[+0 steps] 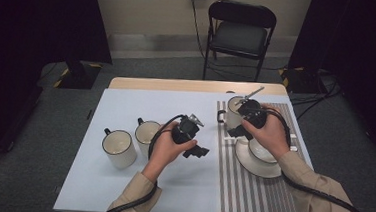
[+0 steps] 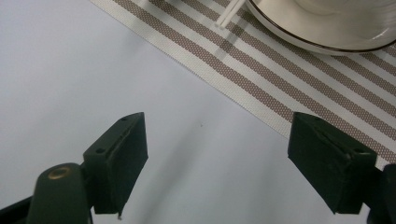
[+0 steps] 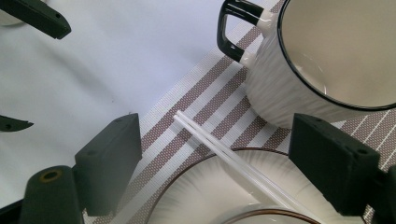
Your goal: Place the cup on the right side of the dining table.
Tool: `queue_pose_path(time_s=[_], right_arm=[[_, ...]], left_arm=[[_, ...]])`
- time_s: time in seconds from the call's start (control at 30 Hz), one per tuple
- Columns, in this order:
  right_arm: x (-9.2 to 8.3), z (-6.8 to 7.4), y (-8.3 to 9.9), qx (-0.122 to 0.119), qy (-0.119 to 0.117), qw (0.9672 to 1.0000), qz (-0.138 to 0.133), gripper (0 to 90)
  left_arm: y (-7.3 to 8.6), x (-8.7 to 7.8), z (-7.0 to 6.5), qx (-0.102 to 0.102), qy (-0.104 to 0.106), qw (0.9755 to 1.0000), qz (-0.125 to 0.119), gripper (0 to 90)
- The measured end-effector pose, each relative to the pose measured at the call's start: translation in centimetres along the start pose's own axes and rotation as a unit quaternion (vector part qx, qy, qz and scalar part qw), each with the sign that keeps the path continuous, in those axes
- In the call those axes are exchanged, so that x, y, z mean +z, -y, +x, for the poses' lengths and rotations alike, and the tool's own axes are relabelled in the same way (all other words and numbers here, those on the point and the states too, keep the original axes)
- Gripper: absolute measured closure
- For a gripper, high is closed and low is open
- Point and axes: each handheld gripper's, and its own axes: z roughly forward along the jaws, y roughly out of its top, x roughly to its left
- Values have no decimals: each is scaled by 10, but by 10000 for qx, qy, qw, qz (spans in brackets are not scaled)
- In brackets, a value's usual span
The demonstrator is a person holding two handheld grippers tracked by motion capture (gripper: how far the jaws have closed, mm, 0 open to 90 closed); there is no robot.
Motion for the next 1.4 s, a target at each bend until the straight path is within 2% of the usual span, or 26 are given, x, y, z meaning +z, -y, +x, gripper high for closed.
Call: queue_pose_path(time_s=[0.5, 0.73, 1.1, 1.4], right_arm=[[1, 6, 6, -16, -123, 9999, -45, 159], [3, 12, 8, -93, -177, 9998, -46, 159], [1, 20, 10, -209, -236, 9995, -82, 158], [4, 27, 12, -272, -309, 9991, -84, 158]], left_arm=[[9, 1, -4, -37, 23, 10000, -14, 196], [12, 1, -5, -7, -16, 10000, 7, 196], [20, -5, -5, -70, -61, 10000, -36, 195], [26, -9, -5, -48, -14, 9999, -92, 194]])
